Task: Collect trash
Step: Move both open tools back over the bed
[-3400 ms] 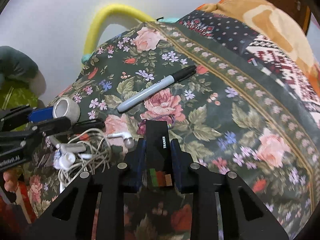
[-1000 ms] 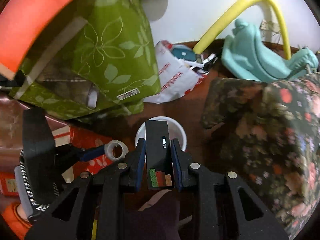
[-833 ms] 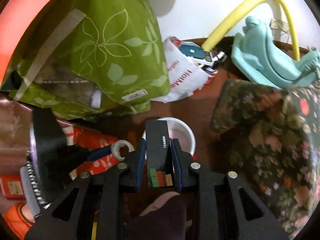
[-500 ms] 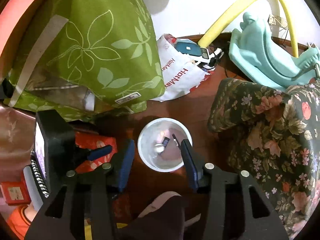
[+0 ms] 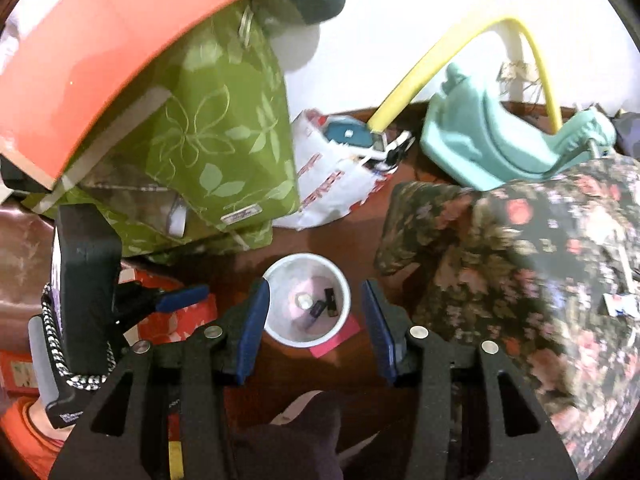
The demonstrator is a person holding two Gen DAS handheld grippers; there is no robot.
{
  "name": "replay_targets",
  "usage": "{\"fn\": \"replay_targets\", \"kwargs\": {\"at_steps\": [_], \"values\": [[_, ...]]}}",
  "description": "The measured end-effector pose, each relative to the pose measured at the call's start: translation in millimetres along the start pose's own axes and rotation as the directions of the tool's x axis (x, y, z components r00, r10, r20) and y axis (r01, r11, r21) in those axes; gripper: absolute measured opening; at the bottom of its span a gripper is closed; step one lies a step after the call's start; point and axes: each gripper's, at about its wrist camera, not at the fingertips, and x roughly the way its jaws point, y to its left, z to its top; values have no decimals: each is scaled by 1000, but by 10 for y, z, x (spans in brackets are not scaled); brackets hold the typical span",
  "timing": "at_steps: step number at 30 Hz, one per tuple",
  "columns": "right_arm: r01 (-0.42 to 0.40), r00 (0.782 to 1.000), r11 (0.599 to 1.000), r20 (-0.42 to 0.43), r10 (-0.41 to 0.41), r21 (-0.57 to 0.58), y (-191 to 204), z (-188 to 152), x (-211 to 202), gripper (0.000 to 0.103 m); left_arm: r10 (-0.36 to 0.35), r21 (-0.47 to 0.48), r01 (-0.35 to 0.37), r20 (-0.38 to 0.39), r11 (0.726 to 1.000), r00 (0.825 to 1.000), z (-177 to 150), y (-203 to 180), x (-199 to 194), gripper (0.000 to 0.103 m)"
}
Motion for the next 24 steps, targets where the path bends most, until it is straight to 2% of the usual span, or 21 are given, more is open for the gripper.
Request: {"fn": "replay_targets", "kwargs": {"at_steps": [8,15,24], "values": [[66,988,993,131,-78,96,-499,-172,-638,44,-40,83,30,125,996,991,207,-625,-448,45],[151,955,967,220,-197,206,-1147,-360,-1190,44,-115,197,72,215,978,970,410,-1334,-762,45],[203,916,909,257,-308,364,-2009,-600,-1689,44,-212,325,126,243,937,947,731,-2220,-756,45]]}}
